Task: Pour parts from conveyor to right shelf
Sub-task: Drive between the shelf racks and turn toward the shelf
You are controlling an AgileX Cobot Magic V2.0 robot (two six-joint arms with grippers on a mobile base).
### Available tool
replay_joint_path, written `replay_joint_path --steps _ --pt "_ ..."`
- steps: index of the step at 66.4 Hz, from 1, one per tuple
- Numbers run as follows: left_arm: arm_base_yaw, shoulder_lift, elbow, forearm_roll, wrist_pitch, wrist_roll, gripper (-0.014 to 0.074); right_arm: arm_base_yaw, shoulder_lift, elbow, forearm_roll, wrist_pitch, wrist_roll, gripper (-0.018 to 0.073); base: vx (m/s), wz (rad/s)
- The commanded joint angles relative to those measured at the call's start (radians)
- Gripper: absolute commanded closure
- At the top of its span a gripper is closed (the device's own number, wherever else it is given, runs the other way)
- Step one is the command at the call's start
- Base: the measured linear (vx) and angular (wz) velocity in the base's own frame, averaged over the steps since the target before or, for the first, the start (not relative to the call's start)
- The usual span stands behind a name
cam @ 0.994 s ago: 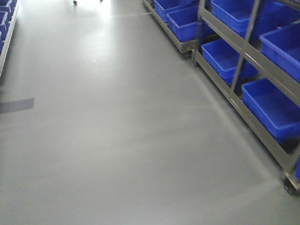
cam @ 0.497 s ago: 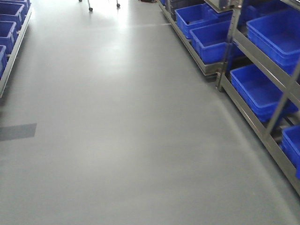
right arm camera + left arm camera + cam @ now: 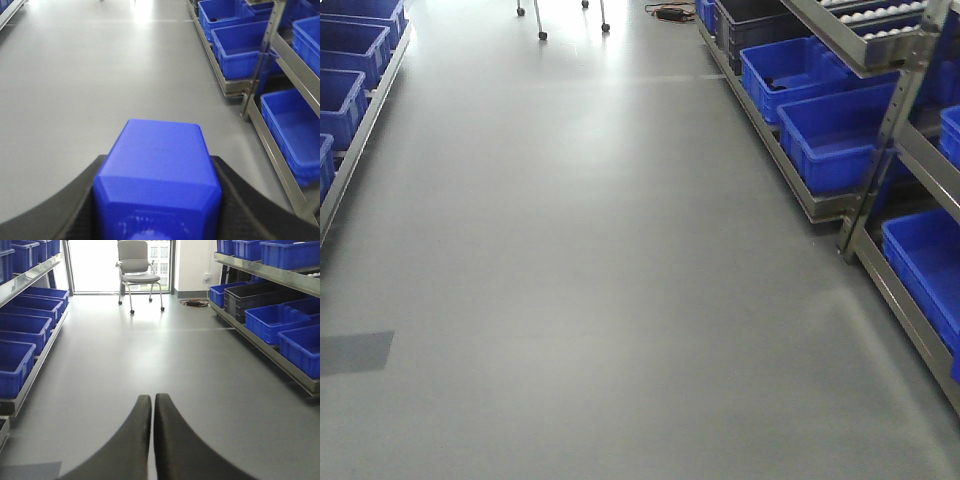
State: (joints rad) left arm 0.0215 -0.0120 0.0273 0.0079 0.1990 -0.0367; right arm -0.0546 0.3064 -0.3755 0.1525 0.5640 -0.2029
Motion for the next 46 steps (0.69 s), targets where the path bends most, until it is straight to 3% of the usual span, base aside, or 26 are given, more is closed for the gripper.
replay_joint_path --steps 1,27,46 --pt "-0.005 -0.012 -0.019 -0.008 -0.073 -0.008 0.0603 -0.008 0.011 -0.028 0.001 -0.076 0.000 0.0564 0.64 0.07" --pt "-0.005 -0.012 -0.019 -0.008 -0.073 -0.008 0.0603 -0.008 0.011 -0.028 0.001 -0.076 0.000 0.0564 0.59 0.10" --pt "-0.005 -0.012 -0.019 -0.008 -0.073 -0.008 0.0603 -0.008 0.011 -0.028 0.001 -0.076 0.000 0.0564 0.49 0.49"
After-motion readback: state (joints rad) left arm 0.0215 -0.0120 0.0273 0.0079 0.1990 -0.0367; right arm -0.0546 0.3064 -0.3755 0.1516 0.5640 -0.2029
